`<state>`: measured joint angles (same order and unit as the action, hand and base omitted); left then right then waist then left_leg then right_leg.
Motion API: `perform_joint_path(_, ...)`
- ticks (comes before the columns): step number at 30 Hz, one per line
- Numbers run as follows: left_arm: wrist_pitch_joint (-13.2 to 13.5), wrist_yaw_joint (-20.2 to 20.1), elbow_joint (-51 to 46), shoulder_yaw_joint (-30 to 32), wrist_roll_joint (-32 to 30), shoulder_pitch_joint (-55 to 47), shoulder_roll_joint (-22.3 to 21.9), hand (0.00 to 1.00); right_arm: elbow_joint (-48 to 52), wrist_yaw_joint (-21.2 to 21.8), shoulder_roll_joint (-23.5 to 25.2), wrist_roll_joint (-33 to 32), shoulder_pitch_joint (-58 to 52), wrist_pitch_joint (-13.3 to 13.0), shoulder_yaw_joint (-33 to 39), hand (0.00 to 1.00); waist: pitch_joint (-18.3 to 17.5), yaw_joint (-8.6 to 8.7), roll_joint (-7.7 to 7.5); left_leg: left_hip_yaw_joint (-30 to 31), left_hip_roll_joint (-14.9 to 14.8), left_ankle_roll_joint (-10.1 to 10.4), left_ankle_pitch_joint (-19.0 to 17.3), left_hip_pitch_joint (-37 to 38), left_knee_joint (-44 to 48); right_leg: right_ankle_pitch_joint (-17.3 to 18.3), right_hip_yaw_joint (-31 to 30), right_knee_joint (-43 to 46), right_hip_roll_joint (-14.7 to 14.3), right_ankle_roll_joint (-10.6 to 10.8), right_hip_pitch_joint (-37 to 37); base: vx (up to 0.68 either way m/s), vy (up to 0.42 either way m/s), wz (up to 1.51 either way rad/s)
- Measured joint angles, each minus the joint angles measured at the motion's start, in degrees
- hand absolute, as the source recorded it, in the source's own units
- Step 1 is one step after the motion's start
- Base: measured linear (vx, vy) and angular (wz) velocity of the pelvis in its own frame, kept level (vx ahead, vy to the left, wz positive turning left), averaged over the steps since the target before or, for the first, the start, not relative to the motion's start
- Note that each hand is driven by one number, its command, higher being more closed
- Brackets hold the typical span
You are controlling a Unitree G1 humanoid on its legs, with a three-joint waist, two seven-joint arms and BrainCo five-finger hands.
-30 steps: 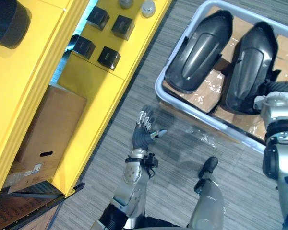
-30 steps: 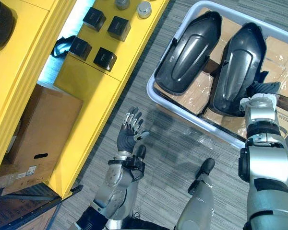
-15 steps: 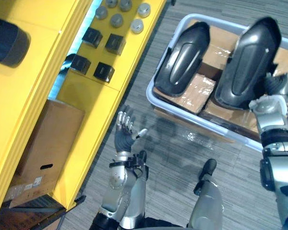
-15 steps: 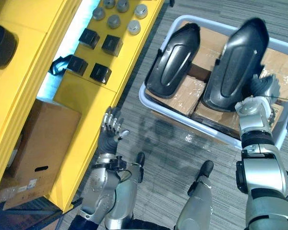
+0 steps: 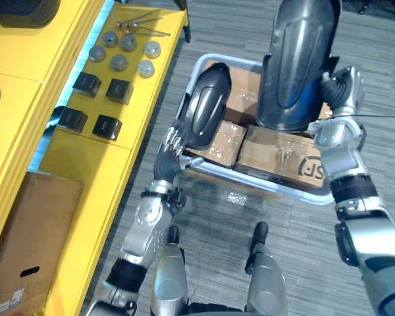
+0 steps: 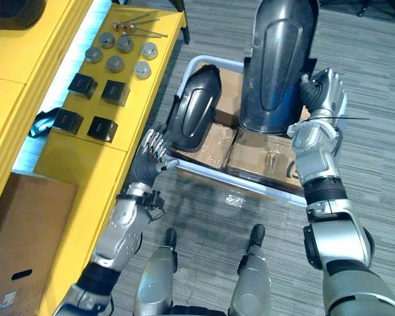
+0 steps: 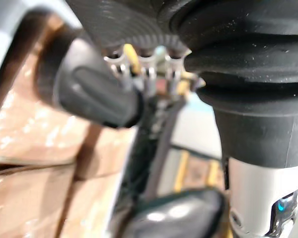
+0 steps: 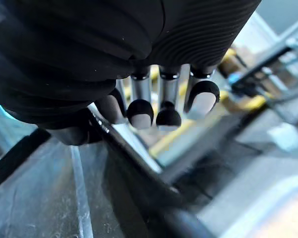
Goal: Walk over and take plastic housings, then place them on the shelf
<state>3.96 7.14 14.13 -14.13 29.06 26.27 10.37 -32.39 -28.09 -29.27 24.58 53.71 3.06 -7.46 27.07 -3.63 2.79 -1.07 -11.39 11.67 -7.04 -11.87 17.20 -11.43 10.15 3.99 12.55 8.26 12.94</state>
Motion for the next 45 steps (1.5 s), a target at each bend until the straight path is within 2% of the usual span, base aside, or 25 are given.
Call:
perform_joint_path(5, -1.1, 0.2, 5.3, 0.6, 0.3, 6.9, 0.7, 0.0, 5.2, 0.1, 0.5, 3.2, 2.8, -4.0, -3.0, 1.0, -0.2, 1.09, -0.51, -2.3, -0.1, 0.0, 0.0, 1.3, -0.6, -1.3, -2.1, -1.5, -0.3, 0.0, 0.0, 0.0, 0.025, -0.22)
perform_joint_path(6, -1.9, 0.7, 6.5, 0.5, 0.4, 9.6, 0.9, 0.0, 5.4, 0.2, 1.5, 3.3, 3.5, -5.6, -3.0, 1.0, -0.6, 1.38, -1.15, -2.8, -0.4, 0.0, 0.0, 1.3, -0.7, -1.8, -2.5, -2.5, -0.6, -0.1, 0.0, 0.0, 0.018, -0.17)
perform_joint_path(9, -3.4, 1.8, 8.8, 0.5, 0.4, 13.4, 0.9, 0.0, 5.7, 0.5, 2.7, 3.3, 3.5, -6.9, -4.2, 1.0, -1.2, 2.21, -2.34, -3.0, -1.0, 0.2, -0.1, 1.4, -0.7, -2.0, -2.6, -2.8, -1.3, -0.2, 0.0, 0.01, 0.014, -0.1)
perform_joint_path(14, -4.9, 2.6, 9.8, 0.5, 4.2, 15.4, 0.8, 0.0, 6.8, 2.0, 3.3, 5.6, 3.4, -9.4, -6.9, 1.0, -1.3, 3.33, -2.43, -4.0, -1.3, 0.4, -0.2, 1.9, -0.8, -2.0, -3.2, -3.1, -1.6, -0.2, 0.0, 0.02, 0.024, -0.07)
perform_joint_path(18, -5.3, 2.8, 10.3, 0.5, 7.1, 17.2, 0.5, 0.0, 6.8, 3.2, 4.0, 5.6, 3.3, -10.0, -7.5, 1.0, -1.3, 3.68, -2.43, -4.1, -1.3, 0.4, -0.2, 1.9, -0.8, -2.1, -3.5, -3.2, -1.6, -0.2, 0.0, 0.01, 0.016, -0.01)
perform_joint_path(21, -4.8, 1.9, 10.4, 0.5, 12.9, 17.6, 0.5, 0.0, 6.8, 3.2, 4.2, 5.7, 3.3, -10.3, -7.5, 1.0, -1.3, 3.69, -2.43, -4.1, -1.3, 0.4, -0.2, 1.9, -0.8, -2.2, -3.5, -3.3, -1.6, -0.3, 0.0, 0.0, 0.0, 0.0)
perform_joint_path(23, -3.7, 0.6, 10.4, 0.4, 16.3, 17.6, 0.5, 0.0, 6.5, 3.0, 4.3, 6.3, 3.3, -10.3, -8.0, 1.0, -1.3, 3.69, -2.43, -4.2, -1.2, 0.3, -0.2, 1.9, -0.9, -2.5, -3.6, -3.7, -1.6, -0.2, -0.1, 0.0, 0.016, -0.01)
perform_joint_path(28, -2.4, -1.1, 9.5, 0.2, 20.1, 17.6, 0.5, 0.0, 3.8, 2.8, 4.3, 6.9, 3.3, -10.3, -8.3, 1.0, -1.3, 3.69, -2.43, -4.1, -1.2, 0.3, -0.2, 1.9, -1.0, -3.1, -3.5, -4.8, -1.6, -0.3, -0.7, 0.0, 0.012, 0.01)
perform_joint_path(31, -0.6, -1.9, 8.1, -0.1, 22.0, 17.6, 0.5, 0.0, 1.6, 2.8, 4.1, 6.9, 3.1, -10.3, -9.1, 1.0, -1.3, 3.65, -2.43, -4.0, -1.1, 0.4, -0.1, 1.8, -1.1, -3.4, -3.1, -5.7, -1.6, -0.3, -1.1, 0.0, 0.0, 0.0)
perform_joint_path(34, 0.9, -3.8, 5.7, -0.2, 23.9, 18.1, 0.3, 0.0, 0.1, 2.9, 4.1, 6.9, 2.6, -10.3, -9.6, 1.0, -1.3, 3.65, -2.42, -3.8, -1.1, 0.5, 0.2, 1.9, -1.8, -3.5, -2.8, -5.8, -1.6, -0.3, -1.1, 0.01, 0.015, 0.03)
perform_joint_path(39, 1.5, -10.3, 4.0, -0.3, 27.9, 22.0, -0.8, 0.0, -1.1, 3.0, 5.2, 7.7, 1.7, -10.2, -13.4, 1.0, -1.3, 3.7, -2.42, -3.6, -1.1, 0.6, 0.9, 2.0, -2.9, -3.5, -2.5, -6.2, -1.7, -0.4, -1.1, 0.01, 0.012, 0.03)
perform_joint_path(45, 1.2, -11.8, 4.2, 0.1, 29.1, 21.9, -1.1, 0.0, -1.6, 3.0, 5.8, 7.7, 1.4, -10.3, -13.4, 1.0, -1.3, 3.7, -2.42, -3.6, -1.0, 0.6, 0.9, 2.0, -2.9, -3.5, -2.5, -6.2, -1.6, -0.4, -1.1, 0.0, 0.005, 0.0)
